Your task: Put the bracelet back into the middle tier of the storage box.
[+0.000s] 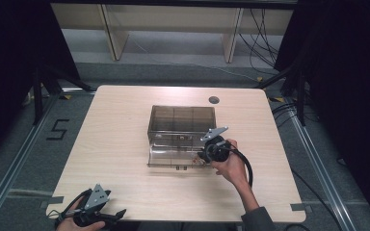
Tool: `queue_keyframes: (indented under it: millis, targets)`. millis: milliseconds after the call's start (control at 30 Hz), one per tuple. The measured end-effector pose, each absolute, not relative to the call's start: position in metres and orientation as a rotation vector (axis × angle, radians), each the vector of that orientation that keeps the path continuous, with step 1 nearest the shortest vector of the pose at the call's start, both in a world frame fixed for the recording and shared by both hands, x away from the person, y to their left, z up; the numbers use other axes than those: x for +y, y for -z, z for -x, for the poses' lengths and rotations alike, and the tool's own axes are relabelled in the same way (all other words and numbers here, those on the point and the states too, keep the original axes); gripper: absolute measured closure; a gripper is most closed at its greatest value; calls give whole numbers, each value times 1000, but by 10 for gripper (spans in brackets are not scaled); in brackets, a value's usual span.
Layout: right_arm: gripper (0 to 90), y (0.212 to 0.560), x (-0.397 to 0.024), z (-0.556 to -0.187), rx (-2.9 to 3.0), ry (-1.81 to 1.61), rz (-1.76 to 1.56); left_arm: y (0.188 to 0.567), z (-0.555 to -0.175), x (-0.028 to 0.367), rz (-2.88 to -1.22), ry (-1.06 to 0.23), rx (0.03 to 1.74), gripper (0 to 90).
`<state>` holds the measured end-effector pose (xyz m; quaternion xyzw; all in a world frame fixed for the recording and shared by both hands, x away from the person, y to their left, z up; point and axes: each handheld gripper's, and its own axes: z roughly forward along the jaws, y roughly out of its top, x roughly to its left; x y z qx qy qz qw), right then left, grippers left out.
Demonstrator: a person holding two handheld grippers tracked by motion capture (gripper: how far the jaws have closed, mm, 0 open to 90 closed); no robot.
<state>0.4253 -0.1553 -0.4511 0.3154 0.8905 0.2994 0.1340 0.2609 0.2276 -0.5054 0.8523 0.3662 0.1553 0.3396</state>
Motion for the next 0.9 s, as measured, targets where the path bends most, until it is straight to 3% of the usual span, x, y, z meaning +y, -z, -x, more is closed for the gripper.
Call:
queue_keyframes:
  millis: [733, 900]
  targets:
    - [406, 440, -159, -417, 2502, -971, -1019, 506, -260, 227, -2207, -414, 949, 161]
    - [379, 438, -160, -413, 2498, -945, -1058, 506, -260, 227, -2208, -415, 950, 162]
